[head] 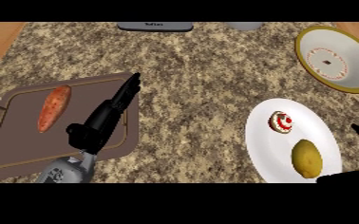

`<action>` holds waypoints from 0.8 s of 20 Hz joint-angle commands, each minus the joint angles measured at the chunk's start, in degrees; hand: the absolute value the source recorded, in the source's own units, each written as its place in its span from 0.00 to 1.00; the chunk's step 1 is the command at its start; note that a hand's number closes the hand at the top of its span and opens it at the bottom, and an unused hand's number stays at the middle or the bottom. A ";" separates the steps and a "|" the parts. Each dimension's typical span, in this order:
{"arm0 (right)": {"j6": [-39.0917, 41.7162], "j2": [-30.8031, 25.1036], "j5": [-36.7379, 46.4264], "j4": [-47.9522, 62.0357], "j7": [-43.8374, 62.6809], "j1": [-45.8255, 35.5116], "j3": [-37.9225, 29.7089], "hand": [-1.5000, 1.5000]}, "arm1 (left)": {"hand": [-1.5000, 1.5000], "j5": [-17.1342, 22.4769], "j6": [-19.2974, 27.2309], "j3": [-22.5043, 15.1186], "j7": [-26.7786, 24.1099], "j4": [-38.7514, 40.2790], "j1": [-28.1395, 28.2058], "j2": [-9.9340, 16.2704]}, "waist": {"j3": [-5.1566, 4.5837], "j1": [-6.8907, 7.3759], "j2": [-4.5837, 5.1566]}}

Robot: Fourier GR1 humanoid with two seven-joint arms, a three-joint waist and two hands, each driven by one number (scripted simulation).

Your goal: Pick the lemon from the plate and place it in the bowl

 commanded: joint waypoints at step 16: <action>8.05 -1.37 -13.00 -0.95 27.87 -20.22 8.22 0.00 | 0.50 -1.55 -0.80 0.60 0.32 -1.71 2.40 -1.80 | 0.41 -0.20 -0.35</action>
